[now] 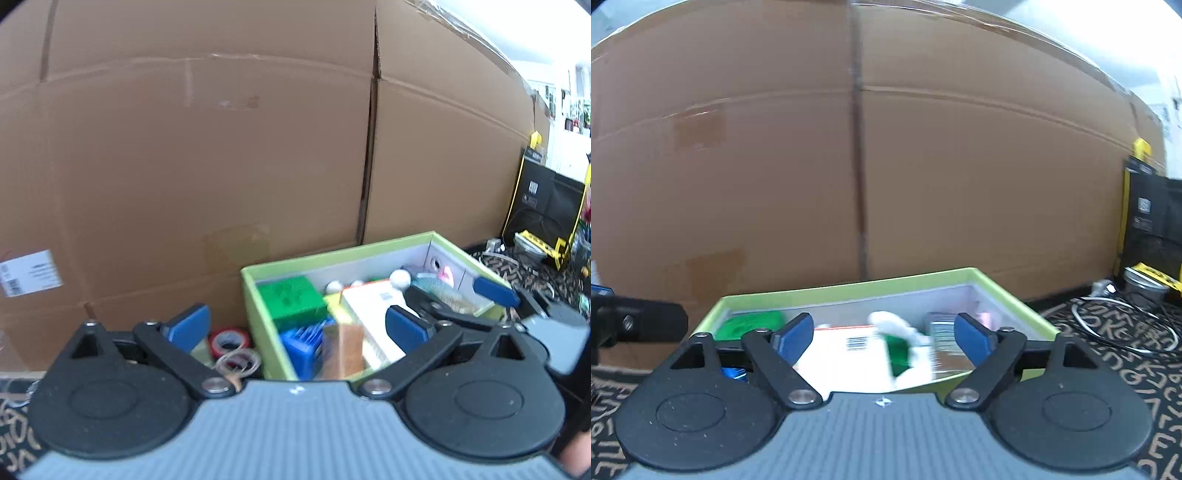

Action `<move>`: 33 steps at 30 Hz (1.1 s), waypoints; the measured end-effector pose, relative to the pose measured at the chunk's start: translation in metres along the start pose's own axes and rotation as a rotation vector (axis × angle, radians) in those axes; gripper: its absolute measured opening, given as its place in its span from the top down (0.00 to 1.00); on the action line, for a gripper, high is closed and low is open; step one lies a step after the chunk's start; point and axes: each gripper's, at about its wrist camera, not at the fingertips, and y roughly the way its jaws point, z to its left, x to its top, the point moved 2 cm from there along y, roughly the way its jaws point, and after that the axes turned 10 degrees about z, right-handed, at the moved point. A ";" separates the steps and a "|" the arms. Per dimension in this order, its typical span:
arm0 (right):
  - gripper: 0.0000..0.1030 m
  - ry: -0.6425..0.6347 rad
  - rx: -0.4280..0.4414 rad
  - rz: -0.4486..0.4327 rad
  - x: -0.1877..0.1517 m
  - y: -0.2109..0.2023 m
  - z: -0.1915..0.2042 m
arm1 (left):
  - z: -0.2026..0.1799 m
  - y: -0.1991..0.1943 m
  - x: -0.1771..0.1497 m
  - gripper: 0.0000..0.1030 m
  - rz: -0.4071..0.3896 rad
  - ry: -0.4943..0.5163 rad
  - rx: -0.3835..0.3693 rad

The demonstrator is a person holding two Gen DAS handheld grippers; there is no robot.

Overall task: Organize objects
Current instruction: 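Return to the pile, grasp the steel wool with the left tool while the right grasps the tan box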

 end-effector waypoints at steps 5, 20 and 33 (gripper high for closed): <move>0.10 -0.069 0.090 0.018 -0.010 -0.009 0.031 | 0.027 -0.027 -0.034 0.00 -0.002 -0.033 0.044; 0.08 -0.202 0.316 0.055 -0.051 -0.050 0.126 | 0.156 -0.039 -0.113 0.00 0.139 -0.284 0.267; 0.08 -0.180 0.251 0.242 -0.062 -0.028 0.152 | 0.210 -0.022 -0.109 0.00 0.203 -0.458 0.205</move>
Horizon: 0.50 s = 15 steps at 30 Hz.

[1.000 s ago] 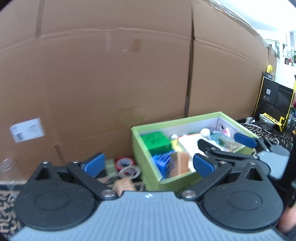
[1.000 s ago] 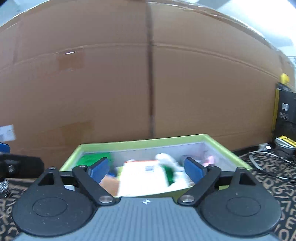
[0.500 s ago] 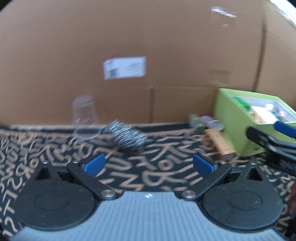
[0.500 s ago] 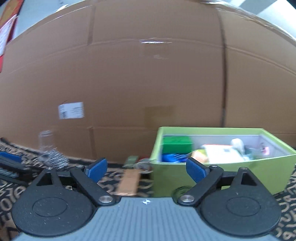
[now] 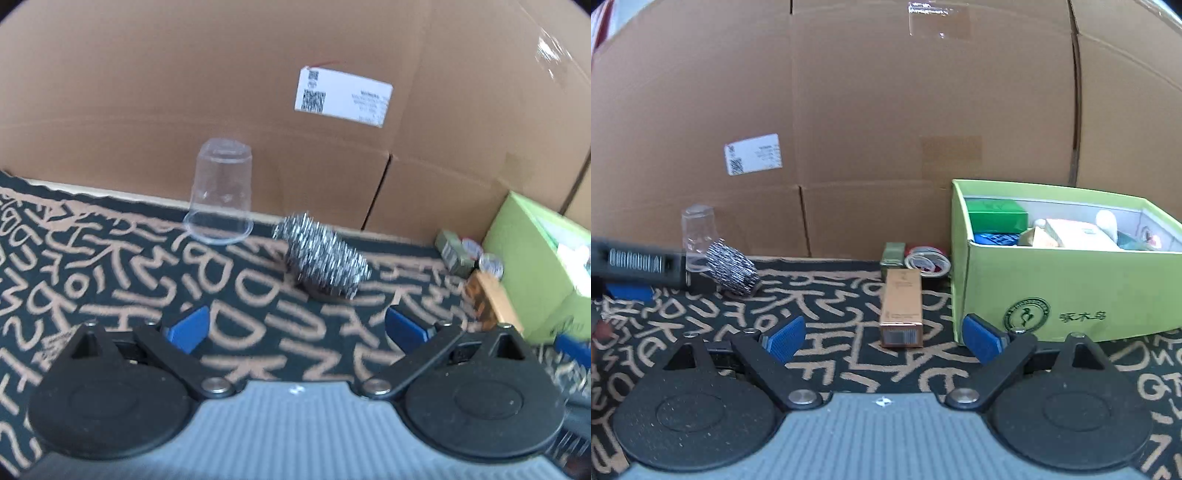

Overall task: Organize objects
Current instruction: 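Return to the pile, grasp the steel wool with the left tool while the right grasps the tan box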

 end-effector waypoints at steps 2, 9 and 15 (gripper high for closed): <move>0.08 -0.023 -0.020 0.005 -0.003 0.000 0.005 | -0.002 0.011 0.012 0.00 0.018 -0.029 -0.016; 0.16 -0.049 -0.045 0.076 -0.002 0.012 0.009 | -0.003 0.051 0.035 0.04 0.026 -0.136 -0.011; 0.29 -0.008 -0.036 0.147 0.005 0.033 0.007 | -0.017 0.059 0.035 0.43 0.012 0.010 0.020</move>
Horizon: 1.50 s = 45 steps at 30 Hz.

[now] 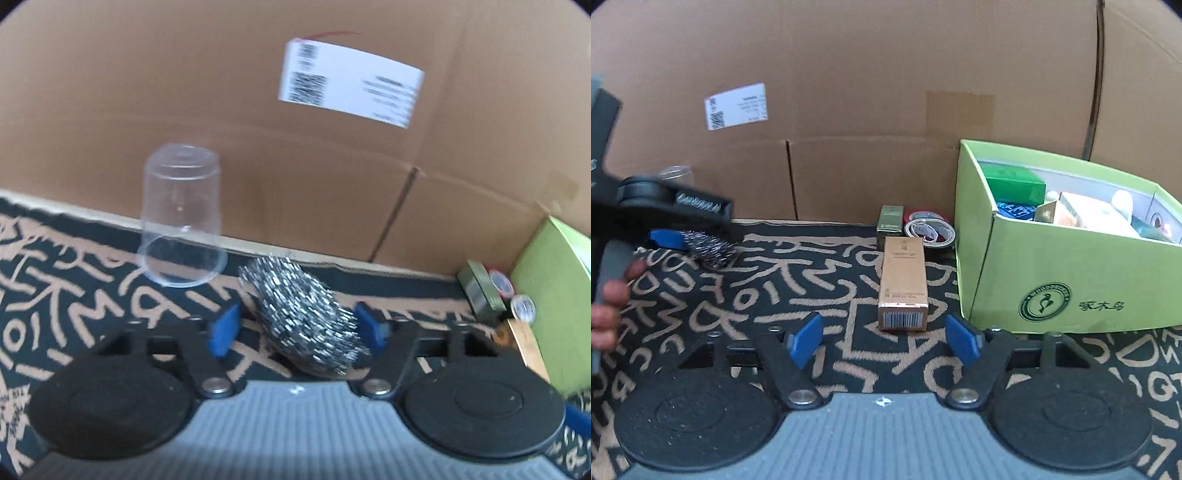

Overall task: Organize objects
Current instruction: 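Return to the pile, grasp the steel wool with the left tool while the right grasps the tan box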

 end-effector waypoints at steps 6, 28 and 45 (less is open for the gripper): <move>0.64 0.041 0.003 0.021 0.009 0.014 -0.001 | -0.015 -0.005 -0.008 0.57 0.008 0.095 -0.019; 0.39 -0.102 0.138 -0.002 -0.017 -0.022 0.017 | -0.046 -0.017 -0.041 0.47 -0.031 0.261 0.055; 0.40 -0.037 0.156 0.011 -0.013 -0.007 0.009 | -0.017 -0.018 -0.029 0.55 0.019 0.126 -0.091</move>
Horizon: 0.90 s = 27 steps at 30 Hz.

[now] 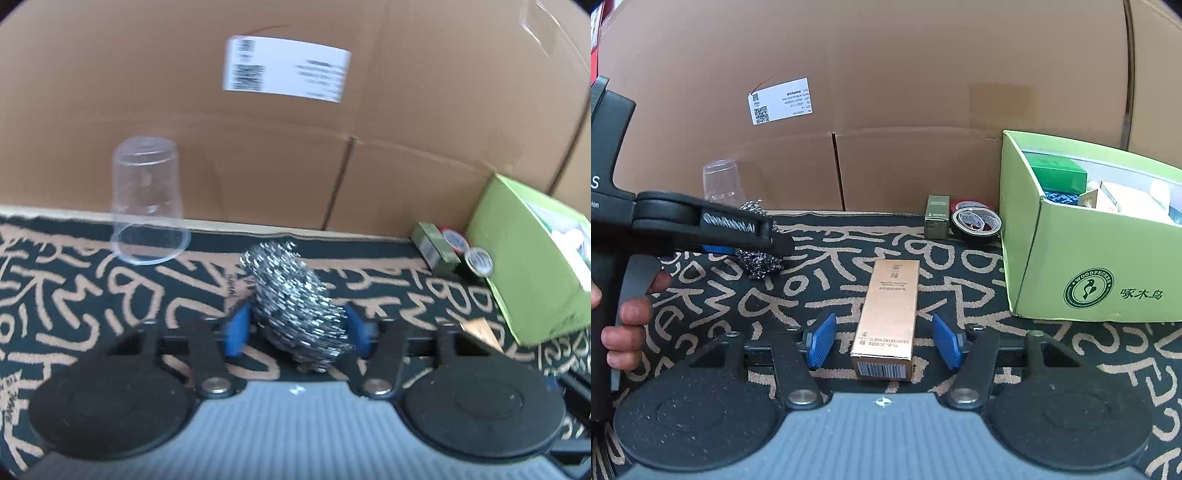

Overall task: Organize objects
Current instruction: 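Return to the pile, grasp the steel wool with the left tool while the right grasps the tan box, then carry the steel wool and tan box into the lime-green box and release both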

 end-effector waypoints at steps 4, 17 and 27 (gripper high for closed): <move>0.49 0.007 -0.006 0.001 -0.001 0.001 -0.001 | -0.009 0.001 -0.002 0.53 -0.008 0.042 0.034; 0.67 0.020 0.003 -0.077 -0.002 -0.013 -0.004 | -0.024 -0.024 -0.001 0.62 -0.065 0.077 -0.002; 0.67 0.034 -0.030 -0.291 0.013 -0.055 -0.021 | -0.060 -0.081 0.000 0.62 -0.201 0.150 -0.072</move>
